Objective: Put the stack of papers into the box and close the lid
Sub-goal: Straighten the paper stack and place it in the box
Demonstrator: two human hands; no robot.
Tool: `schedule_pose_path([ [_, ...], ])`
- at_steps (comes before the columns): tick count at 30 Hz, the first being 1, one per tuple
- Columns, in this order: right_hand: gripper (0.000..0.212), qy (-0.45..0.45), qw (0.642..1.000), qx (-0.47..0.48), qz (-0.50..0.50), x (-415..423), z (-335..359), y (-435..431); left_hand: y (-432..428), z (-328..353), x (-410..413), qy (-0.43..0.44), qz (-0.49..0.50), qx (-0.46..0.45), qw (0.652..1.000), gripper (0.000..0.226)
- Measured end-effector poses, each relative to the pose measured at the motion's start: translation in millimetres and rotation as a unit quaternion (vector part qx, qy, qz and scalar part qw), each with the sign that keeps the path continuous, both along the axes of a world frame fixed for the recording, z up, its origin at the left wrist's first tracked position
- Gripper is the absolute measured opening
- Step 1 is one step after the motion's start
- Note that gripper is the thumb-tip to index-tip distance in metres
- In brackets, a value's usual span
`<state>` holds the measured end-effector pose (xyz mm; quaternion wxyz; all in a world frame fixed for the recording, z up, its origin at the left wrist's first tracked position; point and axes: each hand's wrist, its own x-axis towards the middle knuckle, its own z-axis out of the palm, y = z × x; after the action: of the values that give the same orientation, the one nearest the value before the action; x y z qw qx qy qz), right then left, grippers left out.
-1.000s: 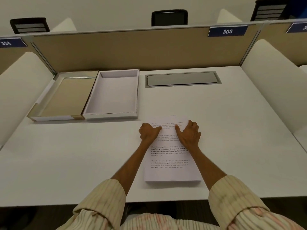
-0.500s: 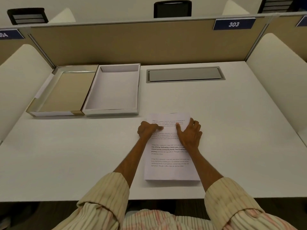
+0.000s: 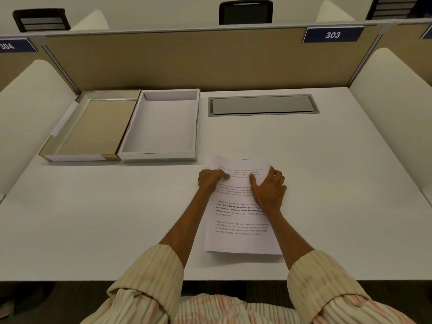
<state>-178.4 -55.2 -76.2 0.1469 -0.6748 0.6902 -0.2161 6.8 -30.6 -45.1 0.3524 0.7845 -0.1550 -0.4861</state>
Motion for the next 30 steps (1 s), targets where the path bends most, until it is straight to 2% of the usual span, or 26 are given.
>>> schedule_pose_path([
  [3, 0.075, -0.007, 1.0, 0.004, 0.0, -1, 1, 0, 17, 20, -4, 0.082, 0.029, -0.047, 0.995, 0.072],
  [6, 0.076, -0.007, 1.0, -0.002, -0.003, -2, 1, 1, 24, 20, -9, 0.085, 0.036, -0.061, 0.994, 0.071],
  [9, 0.08, -0.022, 1.0, 0.009, -0.003, -2, 3, 1, 20, 0, -7, 0.136, 0.053, -0.092, 0.985, 0.076],
  [11, 0.086, -0.099, 0.994, 0.037, -0.011, -6, 4, -3, 24, 6, -10, 0.164, 0.042, -0.1, 0.981, 0.084],
  [14, 0.095, -0.287, 0.95, 0.126, -0.008, -22, 15, -7, 42, 43, -20, 0.148, 0.043, -0.156, 0.976, 0.062],
  [16, 0.082, -0.409, 0.894, 0.183, 0.021, -35, 32, -5, 50, 60, -26, 0.14, 0.03, -0.191, 0.971, 0.052],
  [18, 0.062, -0.464, 0.861, 0.201, 0.056, -45, 51, -3, 53, 77, -28, 0.136, 0.014, -0.221, 0.966, 0.048],
  [24, 0.023, -0.478, 0.869, 0.043, 0.116, -42, 131, 9, 56, 125, -14, 0.063, -0.009, -0.342, 0.937, 0.04],
  [27, 0.023, -0.474, 0.868, -0.015, 0.145, -34, 153, 19, 56, 132, -9, 0.015, -0.001, -0.415, 0.91, 0.036],
  [30, 0.025, -0.472, 0.868, -0.029, 0.151, -31, 146, 28, 60, 129, -11, -0.022, -0.004, -0.433, 0.901, 0.037],
])
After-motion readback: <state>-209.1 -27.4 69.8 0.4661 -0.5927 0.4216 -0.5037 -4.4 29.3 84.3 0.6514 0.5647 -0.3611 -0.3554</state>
